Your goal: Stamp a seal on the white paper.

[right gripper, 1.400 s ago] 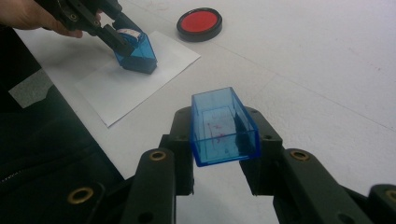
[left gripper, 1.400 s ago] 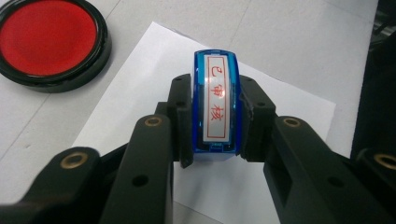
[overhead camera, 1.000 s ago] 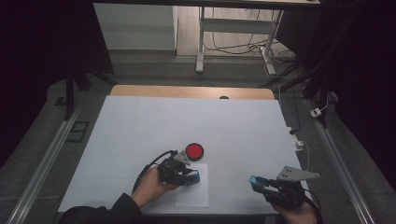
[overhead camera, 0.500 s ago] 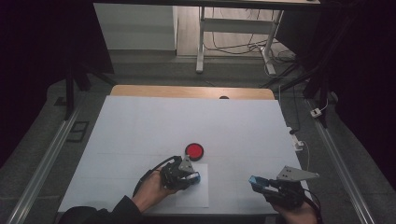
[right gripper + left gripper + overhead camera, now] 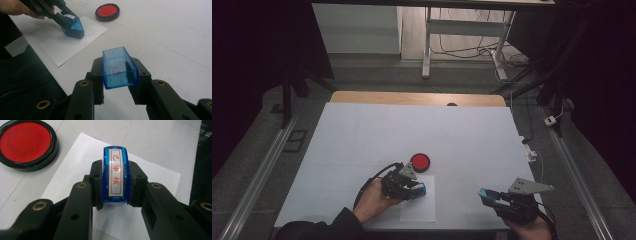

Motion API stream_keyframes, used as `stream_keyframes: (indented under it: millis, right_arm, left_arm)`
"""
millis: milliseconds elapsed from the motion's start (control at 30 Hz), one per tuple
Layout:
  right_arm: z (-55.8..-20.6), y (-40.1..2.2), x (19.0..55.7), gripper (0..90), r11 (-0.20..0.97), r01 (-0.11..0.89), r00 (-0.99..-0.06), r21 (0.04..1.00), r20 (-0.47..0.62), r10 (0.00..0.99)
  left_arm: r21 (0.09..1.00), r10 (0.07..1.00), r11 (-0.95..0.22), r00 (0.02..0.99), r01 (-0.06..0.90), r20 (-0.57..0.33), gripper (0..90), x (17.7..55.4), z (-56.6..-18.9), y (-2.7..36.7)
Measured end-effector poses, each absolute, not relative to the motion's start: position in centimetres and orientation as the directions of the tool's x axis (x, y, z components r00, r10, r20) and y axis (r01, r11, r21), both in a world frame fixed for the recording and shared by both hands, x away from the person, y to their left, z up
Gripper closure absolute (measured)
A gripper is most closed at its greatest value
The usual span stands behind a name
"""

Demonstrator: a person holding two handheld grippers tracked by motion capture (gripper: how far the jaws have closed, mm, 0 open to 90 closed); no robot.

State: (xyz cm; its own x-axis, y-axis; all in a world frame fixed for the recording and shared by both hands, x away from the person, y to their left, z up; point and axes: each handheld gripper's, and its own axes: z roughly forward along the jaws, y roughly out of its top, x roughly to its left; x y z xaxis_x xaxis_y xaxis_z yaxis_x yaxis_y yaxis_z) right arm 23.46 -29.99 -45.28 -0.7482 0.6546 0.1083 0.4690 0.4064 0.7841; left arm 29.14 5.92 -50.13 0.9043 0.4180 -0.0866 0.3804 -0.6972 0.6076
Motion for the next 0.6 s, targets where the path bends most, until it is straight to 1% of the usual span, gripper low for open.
stream_keyframes:
  millis: [100, 367, 600]
  right_arm:
    - [-45.3, -30.0, 23.5, 67.9, 0.405, 0.469, -0.748, 0.785, 0.109, 0.655]
    - [-45.3, -30.0, 23.5, 67.9, 0.404, 0.469, -0.748, 0.785, 0.109, 0.655]
    - [-45.3, -30.0, 23.5, 67.9, 0.404, 0.469, -0.748, 0.785, 0.109, 0.655]
  left_arm:
    - [0.604, 0.412, -0.708, 0.909, 0.367, -0.069, 69.7, 29.0, -50.0, 5.8]
    - [0.596, 0.411, -0.716, 0.91, 0.363, -0.059, 69.6, 29.0, -49.8, 5.8]
    - [0.619, 0.41, -0.7, 0.91, 0.356, -0.059, 69.6, 28.9, -48.9, 6.2]
